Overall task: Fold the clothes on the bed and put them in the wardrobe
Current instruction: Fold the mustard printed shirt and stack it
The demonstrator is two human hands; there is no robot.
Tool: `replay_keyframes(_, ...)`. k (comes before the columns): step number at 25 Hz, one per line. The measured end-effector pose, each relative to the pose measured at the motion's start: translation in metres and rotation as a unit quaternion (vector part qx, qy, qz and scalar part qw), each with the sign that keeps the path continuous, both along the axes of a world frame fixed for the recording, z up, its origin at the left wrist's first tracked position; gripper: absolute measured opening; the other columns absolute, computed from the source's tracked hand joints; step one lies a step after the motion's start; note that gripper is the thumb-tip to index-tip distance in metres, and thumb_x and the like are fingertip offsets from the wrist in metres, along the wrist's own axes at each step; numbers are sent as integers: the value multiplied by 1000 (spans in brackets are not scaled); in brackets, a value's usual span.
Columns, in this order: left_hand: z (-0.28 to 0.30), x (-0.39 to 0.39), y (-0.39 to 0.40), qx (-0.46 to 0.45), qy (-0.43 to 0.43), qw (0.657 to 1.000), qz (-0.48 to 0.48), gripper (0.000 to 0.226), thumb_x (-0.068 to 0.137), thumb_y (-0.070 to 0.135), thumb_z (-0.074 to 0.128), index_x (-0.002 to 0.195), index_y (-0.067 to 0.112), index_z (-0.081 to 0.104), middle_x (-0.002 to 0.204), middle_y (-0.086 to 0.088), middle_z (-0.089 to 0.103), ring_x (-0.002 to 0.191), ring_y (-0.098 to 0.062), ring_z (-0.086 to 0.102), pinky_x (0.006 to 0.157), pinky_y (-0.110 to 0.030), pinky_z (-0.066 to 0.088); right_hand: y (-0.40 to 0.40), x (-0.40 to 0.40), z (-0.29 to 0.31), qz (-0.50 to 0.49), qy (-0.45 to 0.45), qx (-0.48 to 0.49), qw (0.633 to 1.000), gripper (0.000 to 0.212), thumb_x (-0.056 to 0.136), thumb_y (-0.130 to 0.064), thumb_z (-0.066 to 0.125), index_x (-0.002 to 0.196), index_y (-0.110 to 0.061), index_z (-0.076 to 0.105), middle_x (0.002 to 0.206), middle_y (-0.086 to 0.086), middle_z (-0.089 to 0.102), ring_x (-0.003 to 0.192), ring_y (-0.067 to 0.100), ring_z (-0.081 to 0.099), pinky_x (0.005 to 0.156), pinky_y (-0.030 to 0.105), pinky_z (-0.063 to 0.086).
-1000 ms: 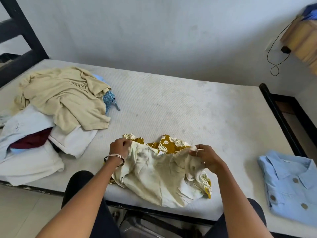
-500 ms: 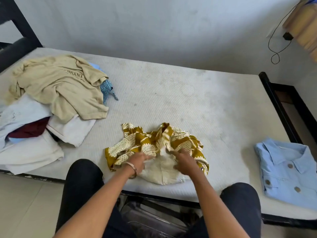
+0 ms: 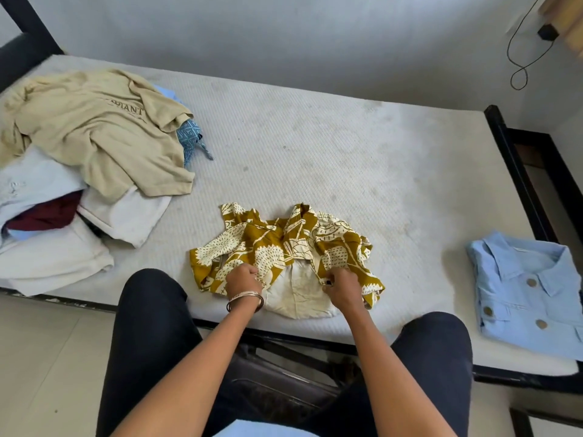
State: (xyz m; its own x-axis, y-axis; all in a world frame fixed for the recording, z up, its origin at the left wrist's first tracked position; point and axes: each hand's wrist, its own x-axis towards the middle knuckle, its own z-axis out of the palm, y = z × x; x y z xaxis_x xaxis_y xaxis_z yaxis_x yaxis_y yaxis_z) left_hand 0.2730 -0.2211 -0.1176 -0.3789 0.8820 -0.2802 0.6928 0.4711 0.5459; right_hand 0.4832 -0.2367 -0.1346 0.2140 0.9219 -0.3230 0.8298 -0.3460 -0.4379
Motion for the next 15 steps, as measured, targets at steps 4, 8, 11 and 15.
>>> replay_keyframes(4, -17, -1, -7, -29, -34, 995, -91, 28, 80, -5, 66, 103, 10, 72, 105, -7, 69, 100, -25, 64, 84, -30, 52, -4, -5, -7, -12, 39, -7, 999, 15, 83, -5, 71, 98, -7, 71, 97, 9, 70, 91, 25, 64, 74, 32, 52)
replay_keyframes(8, -26, 2, -18, -62, 117, 968, -213, 42, 86, 26, 69, 125, 16, 60, 123, -9, 57, 112, -28, 53, 91, -35, 47, -8, -4, -10, -82, 53, 23, 995, 19, 90, -3, 58, 100, -4, 75, 94, 12, 72, 87, 30, 65, 66, 27, 43)
replay_keyframes(11, -24, 3, -19, -53, 193, 949, -243, 35, 91, 31, 60, 123, 17, 61, 120, -10, 59, 107, -28, 56, 84, -36, 49, -13, -5, -14, -56, 12, 26, 998, 26, 84, 2, 57, 99, -7, 76, 95, 13, 73, 85, 31, 66, 65, 29, 48)
replay_keyframes(15, -19, -7, -10, -36, 23, 993, -108, 19, 89, 24, 65, 82, 9, 73, 82, -8, 69, 76, -23, 57, 62, -29, 43, -14, -9, -13, -52, -11, 25, 998, 11, 83, -1, 61, 83, -6, 70, 84, 10, 69, 77, 28, 64, 58, 27, 39)
